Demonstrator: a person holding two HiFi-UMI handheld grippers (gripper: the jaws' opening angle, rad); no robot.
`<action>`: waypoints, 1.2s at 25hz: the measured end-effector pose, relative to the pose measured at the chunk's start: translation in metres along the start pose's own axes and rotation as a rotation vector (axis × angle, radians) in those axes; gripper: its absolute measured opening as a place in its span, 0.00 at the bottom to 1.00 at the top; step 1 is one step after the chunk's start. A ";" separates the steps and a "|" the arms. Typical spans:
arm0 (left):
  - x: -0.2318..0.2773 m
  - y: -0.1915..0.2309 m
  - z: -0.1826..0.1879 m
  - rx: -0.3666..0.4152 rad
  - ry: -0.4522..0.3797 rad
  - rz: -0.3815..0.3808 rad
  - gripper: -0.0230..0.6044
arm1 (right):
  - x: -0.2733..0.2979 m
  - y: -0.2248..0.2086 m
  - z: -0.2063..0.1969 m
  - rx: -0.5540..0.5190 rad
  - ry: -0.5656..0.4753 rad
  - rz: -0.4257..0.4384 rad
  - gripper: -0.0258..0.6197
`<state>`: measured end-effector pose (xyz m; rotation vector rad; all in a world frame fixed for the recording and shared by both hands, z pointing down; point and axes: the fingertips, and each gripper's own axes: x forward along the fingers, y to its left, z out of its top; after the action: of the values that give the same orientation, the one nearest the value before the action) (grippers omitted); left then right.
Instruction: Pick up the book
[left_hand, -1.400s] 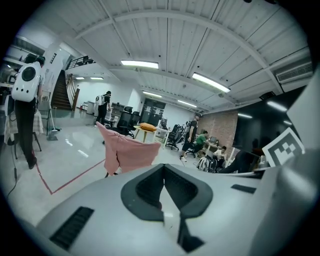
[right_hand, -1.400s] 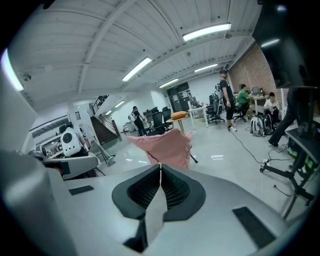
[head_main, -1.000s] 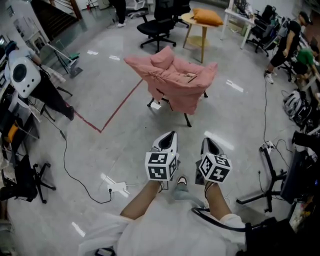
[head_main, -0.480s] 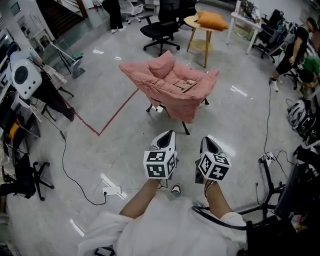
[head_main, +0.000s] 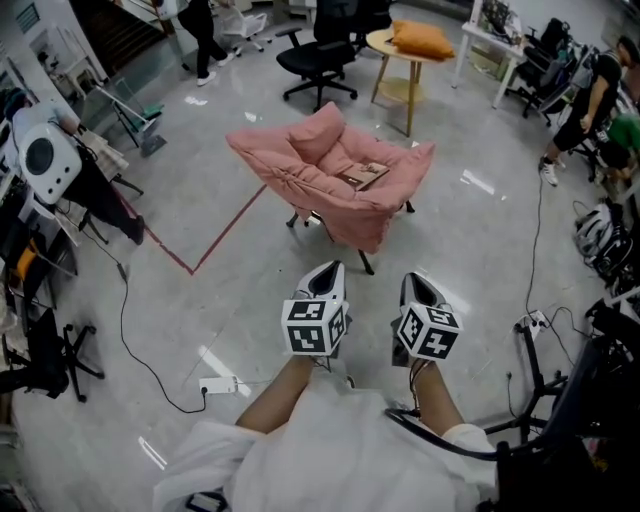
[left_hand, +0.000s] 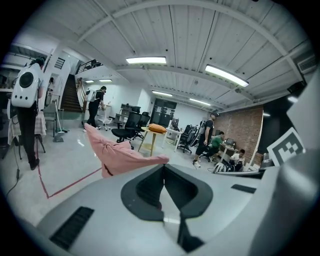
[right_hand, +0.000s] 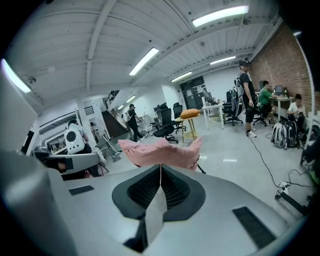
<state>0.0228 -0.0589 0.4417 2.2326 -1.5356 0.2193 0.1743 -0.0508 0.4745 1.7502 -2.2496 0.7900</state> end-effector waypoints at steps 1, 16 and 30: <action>0.004 0.001 0.001 -0.004 0.003 0.001 0.05 | 0.004 -0.002 0.001 0.004 0.004 -0.002 0.09; 0.120 0.036 0.048 -0.033 -0.023 -0.010 0.05 | 0.110 -0.017 0.062 -0.037 -0.015 0.006 0.09; 0.248 0.102 0.130 -0.034 -0.031 0.000 0.05 | 0.242 -0.036 0.154 -0.042 -0.016 -0.023 0.09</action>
<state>0.0090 -0.3567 0.4394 2.2195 -1.5436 0.1580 0.1651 -0.3398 0.4650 1.7668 -2.2349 0.7213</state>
